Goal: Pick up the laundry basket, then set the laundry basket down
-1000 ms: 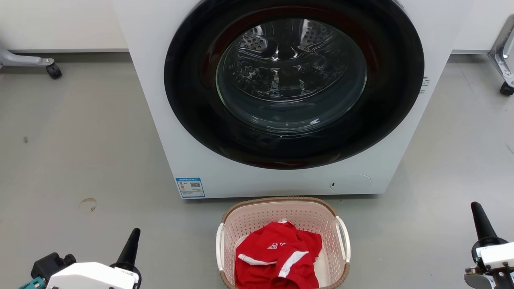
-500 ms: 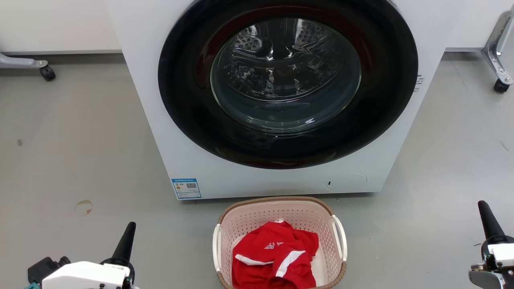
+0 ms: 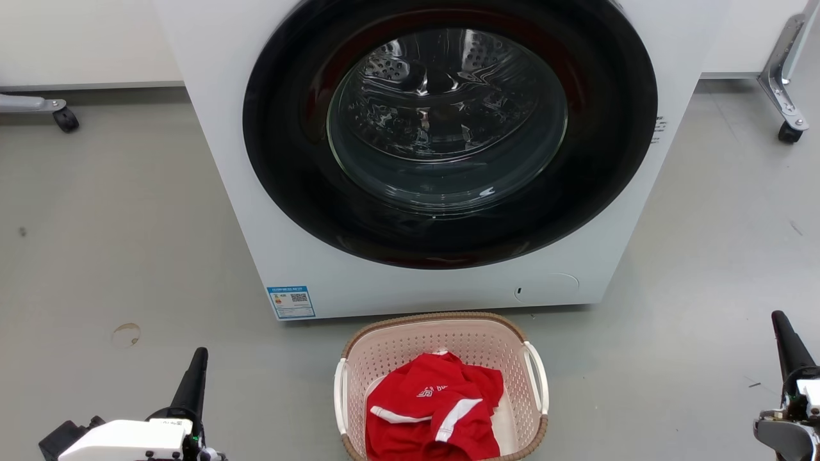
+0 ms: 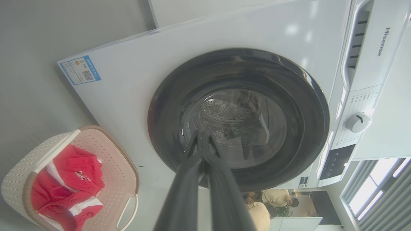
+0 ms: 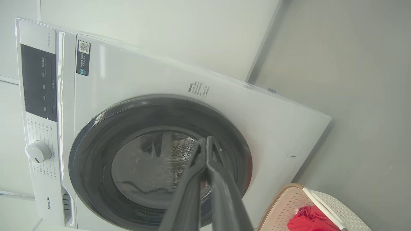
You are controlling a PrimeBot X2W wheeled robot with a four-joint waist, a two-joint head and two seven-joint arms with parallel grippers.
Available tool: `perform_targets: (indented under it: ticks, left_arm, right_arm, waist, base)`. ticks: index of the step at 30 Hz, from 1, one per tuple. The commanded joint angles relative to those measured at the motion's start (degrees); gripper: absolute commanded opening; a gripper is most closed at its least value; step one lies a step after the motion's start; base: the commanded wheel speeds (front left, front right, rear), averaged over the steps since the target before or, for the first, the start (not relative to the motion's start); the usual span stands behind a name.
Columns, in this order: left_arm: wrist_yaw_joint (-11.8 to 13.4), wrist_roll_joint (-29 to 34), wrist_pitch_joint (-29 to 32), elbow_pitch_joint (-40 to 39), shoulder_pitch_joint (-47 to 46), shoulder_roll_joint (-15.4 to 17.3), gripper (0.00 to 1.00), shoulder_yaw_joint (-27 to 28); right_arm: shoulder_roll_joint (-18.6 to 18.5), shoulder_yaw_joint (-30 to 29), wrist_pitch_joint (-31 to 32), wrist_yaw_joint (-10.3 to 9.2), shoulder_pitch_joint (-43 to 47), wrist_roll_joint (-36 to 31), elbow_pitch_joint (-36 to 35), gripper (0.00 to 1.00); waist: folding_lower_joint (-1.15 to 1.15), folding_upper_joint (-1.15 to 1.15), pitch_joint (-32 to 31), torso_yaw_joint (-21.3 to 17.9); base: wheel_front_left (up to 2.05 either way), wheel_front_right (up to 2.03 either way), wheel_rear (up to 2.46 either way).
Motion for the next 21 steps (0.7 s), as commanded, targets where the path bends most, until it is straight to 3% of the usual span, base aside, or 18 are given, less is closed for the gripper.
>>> perform_targets:
  ticks: [1,13,21]
  left_arm:
    - [-1.17,-1.15,0.14,-0.72,-3.38,0.15,0.00,2.73]
    - [-4.11,-5.59,0.57,1.28,-4.42,-2.75,0.00,6.54]
    - [-4.11,-5.49,0.66,1.28,-4.43,-2.83,0.00,6.66]
  right_arm:
    - [-1.46,0.55,0.48,-0.12,-3.29,1.47,-1.81,0.00]
    - [-1.40,-0.58,1.71,-0.14,-3.95,7.48,-2.03,0.00]
    - [-1.40,-0.57,1.70,-0.14,-3.95,7.49,-2.03,0.00]
  waist:
    - [0.00,0.00,0.01,-0.09]
    - [0.00,0.00,0.08,-0.84]
    - [0.00,0.00,0.08,-0.84]
  base:
    - [0.00,0.00,0.00]
    - [0.00,0.00,0.00]
    - [0.00,0.00,0.00]
